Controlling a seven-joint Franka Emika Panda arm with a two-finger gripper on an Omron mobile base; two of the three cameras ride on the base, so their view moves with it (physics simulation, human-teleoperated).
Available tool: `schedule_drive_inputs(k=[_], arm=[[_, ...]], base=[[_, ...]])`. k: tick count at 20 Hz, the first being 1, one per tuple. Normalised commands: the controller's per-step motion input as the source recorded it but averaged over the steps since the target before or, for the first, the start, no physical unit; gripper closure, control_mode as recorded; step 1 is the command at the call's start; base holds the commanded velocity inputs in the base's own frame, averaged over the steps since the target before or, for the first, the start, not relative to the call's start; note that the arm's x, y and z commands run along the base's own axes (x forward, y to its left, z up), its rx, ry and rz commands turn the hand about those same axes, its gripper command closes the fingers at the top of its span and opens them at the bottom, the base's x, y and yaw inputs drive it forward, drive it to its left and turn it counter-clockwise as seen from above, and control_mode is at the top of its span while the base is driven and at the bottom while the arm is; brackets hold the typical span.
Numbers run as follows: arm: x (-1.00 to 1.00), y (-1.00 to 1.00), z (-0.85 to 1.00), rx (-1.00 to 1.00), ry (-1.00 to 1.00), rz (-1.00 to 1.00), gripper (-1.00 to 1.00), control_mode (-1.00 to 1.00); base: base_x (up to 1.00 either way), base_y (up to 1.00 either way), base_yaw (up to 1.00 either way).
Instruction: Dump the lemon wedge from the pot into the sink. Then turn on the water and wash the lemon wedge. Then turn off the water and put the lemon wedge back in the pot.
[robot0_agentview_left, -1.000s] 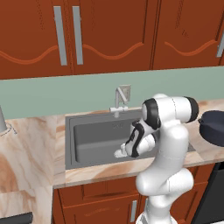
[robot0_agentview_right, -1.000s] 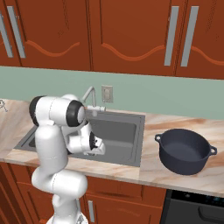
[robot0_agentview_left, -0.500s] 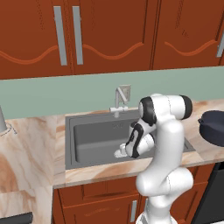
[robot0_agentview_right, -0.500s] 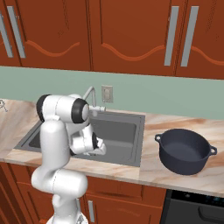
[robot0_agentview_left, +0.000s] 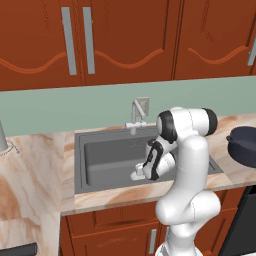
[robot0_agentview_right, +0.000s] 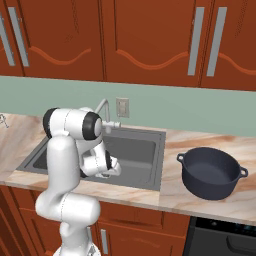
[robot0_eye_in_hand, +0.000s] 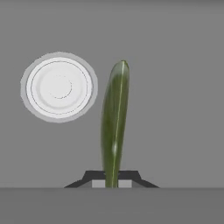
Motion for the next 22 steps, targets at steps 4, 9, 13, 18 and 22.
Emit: schedule_drive_inputs(k=[4,9,13,18,22], arm=[[0.27,0.0,-0.17,0.0,0.0,0.0,1.0,-1.0],[0.21,0.0,-0.12,0.0,0.0,0.0,1.0,-1.0],[0.08,0.0,-0.02,0.0,0.0,0.0,1.0,-1.0],[0.06,0.0,-0.04,0.0,0.0,0.0,-1.0,-1.0],[0.04,0.0,-0.02,0.0,0.0,0.0,-1.0,-1.0]], base=[[0.0,0.0,0.0],[0.0,0.0,0.0],[0.0,0.0,0.0],[0.0,0.0,0.0],[0.0,0.0,0.0]])
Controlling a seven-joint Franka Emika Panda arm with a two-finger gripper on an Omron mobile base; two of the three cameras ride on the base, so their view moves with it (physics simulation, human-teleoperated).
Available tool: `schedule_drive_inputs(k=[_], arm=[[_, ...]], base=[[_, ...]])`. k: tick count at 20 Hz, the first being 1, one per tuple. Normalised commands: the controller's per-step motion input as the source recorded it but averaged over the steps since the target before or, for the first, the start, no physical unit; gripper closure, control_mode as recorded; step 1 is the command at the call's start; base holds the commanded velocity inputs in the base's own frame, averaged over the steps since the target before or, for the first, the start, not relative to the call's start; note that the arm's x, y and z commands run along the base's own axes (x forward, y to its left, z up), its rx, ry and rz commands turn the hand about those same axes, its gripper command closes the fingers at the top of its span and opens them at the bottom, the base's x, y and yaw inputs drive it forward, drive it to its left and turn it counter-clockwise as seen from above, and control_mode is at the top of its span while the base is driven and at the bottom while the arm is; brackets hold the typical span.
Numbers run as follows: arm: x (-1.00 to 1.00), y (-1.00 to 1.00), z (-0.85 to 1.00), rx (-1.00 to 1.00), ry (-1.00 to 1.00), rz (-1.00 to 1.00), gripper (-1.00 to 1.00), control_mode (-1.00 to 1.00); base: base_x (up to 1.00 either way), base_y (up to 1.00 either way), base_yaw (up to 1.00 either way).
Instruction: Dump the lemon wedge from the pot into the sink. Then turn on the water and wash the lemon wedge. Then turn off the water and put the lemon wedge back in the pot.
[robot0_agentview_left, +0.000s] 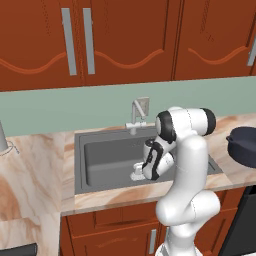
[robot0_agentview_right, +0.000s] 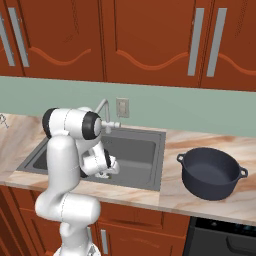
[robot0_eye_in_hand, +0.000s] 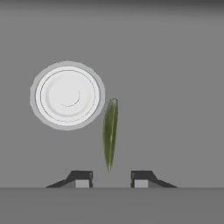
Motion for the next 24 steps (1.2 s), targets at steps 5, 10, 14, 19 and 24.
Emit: schedule_drive_inputs(k=[5,10,14,19,24], arm=[[0.0,0.0,0.0,0.0,0.0,0.0,-1.0,-1.0],[0.0,0.0,0.0,0.0,0.0,0.0,-1.0,-1.0],[0.0,-0.01,0.32,0.0,0.0,0.0,-1.0,-1.0],[0.0,-0.04,0.7,0.0,0.0,0.0,-1.0,-1.0],[0.0,-0.36,0.34,0.0,0.0,0.0,-1.0,-1.0]], base=[[0.0,0.0,0.0],[0.0,0.0,0.0],[0.0,0.0,0.0],[0.0,0.0,0.0],[0.0,0.0,0.0]])
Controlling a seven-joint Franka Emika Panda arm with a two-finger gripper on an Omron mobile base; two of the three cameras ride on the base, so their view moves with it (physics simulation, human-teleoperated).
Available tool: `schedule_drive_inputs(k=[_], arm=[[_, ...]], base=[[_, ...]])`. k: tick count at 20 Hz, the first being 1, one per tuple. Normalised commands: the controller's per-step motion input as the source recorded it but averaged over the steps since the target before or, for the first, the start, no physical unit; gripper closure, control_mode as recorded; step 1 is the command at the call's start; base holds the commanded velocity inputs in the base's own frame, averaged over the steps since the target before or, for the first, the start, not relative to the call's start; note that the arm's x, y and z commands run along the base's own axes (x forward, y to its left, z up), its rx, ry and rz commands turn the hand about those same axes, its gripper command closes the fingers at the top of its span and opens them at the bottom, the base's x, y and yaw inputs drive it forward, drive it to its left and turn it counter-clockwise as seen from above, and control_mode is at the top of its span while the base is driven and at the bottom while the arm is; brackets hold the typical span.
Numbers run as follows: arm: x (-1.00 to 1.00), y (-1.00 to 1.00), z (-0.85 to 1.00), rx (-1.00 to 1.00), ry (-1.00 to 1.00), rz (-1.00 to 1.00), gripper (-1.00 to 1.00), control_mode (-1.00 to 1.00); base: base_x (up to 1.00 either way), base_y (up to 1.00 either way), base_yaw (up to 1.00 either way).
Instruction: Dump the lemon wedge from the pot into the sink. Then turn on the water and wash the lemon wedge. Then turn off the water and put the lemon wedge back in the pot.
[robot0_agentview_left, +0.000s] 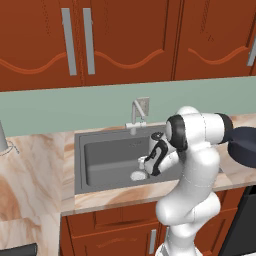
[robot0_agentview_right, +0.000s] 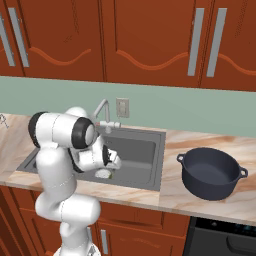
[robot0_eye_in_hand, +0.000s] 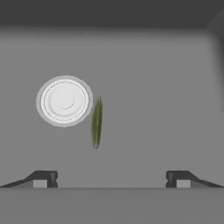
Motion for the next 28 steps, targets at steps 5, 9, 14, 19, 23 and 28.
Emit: schedule_drive_inputs(k=[5,9,14,19,23,28], arm=[[0.0,-0.36,0.41,0.0,0.0,0.0,-1.0,-1.0],[0.0,-0.01,0.8,0.0,-0.04,0.0,-1.0,-1.0],[0.0,-0.02,0.8,0.02,-0.05,0.0,-1.0,-1.0],[-0.02,-0.24,0.34,0.14,-0.02,0.0,-1.0,-1.0],[0.0,-0.17,0.1,0.22,-0.03,0.0,-1.0,-1.0],[0.0,-0.12,0.05,0.18,-0.02,0.0,-1.0,-1.0]], base=[[0.0,0.0,0.0],[0.0,0.0,0.0],[0.0,0.0,0.0],[0.0,0.0,0.0],[0.0,0.0,0.0],[0.0,0.0,0.0]])
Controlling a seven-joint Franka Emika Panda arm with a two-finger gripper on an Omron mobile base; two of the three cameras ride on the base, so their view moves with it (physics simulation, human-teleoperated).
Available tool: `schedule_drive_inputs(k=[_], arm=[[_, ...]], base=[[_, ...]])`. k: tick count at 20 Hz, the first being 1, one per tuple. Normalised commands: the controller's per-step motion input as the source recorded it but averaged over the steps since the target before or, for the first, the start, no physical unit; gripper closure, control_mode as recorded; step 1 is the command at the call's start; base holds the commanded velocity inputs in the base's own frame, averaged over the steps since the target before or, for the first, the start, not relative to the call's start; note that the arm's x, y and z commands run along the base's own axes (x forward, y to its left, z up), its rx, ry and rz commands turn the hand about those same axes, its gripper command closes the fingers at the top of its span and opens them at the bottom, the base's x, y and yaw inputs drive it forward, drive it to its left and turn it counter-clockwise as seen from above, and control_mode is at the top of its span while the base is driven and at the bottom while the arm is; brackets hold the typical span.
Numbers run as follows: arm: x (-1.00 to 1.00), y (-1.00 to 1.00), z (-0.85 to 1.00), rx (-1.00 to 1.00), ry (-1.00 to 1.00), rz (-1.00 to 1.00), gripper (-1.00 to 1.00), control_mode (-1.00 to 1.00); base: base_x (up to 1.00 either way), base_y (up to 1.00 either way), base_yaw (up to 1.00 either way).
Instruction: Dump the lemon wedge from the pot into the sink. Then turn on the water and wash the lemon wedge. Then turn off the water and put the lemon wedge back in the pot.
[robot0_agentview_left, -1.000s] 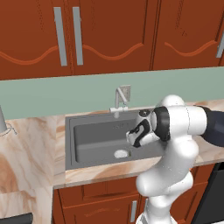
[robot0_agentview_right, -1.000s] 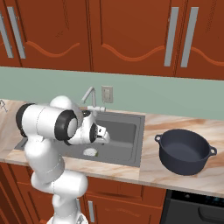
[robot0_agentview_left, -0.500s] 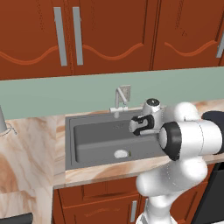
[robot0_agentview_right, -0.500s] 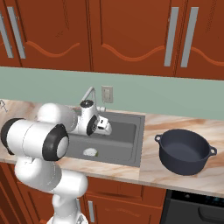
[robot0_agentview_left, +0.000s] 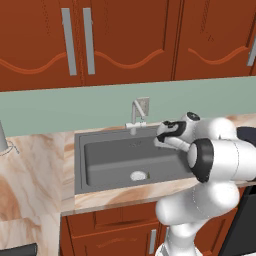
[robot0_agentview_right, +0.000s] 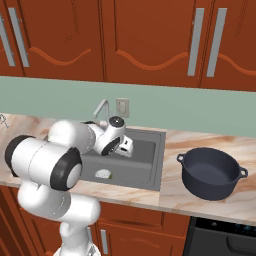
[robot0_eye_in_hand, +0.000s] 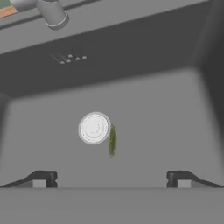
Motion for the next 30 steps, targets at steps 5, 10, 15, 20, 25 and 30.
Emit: schedule_drive_inputs(k=[5,10,15,20,25,30], arm=[[0.0,0.0,0.08,0.13,-0.02,0.0,-1.0,-1.0],[-0.03,0.0,0.32,0.13,-0.07,0.0,-1.0,-1.0],[-0.01,0.0,0.54,0.14,-0.06,0.0,-1.0,-1.0],[-0.06,0.0,0.56,0.09,-0.1,0.0,-1.0,-1.0],[0.0,0.15,0.08,0.02,-0.06,0.0,-1.0,-1.0],[0.01,0.02,0.0,0.0,-0.06,0.0,-1.0,-1.0]], base=[[0.0,0.0,0.0],[0.0,0.0,0.0],[0.0,0.0,0.0],[0.0,0.0,0.0],[0.0,0.0,0.0],[0.0,0.0,0.0]])
